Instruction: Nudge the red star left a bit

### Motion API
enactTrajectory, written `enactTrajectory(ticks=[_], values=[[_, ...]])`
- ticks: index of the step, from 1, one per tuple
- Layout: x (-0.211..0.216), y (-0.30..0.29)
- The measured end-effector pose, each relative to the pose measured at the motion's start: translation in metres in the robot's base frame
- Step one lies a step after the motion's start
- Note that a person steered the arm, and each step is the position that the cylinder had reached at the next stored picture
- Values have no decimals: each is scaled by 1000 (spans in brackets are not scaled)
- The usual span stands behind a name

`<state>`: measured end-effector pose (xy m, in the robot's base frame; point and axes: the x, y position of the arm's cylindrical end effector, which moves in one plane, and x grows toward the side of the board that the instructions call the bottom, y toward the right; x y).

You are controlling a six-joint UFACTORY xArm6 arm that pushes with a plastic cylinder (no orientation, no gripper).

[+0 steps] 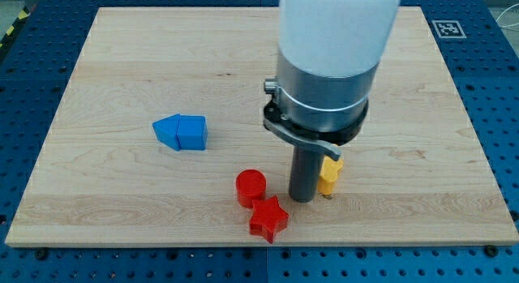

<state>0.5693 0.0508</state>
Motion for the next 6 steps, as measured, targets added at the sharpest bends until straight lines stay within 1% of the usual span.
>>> enactTrajectory(ticks=[1, 2, 3, 4, 6], values=[[10, 1], [37, -2], [45, -2], [45, -2], [45, -28]])
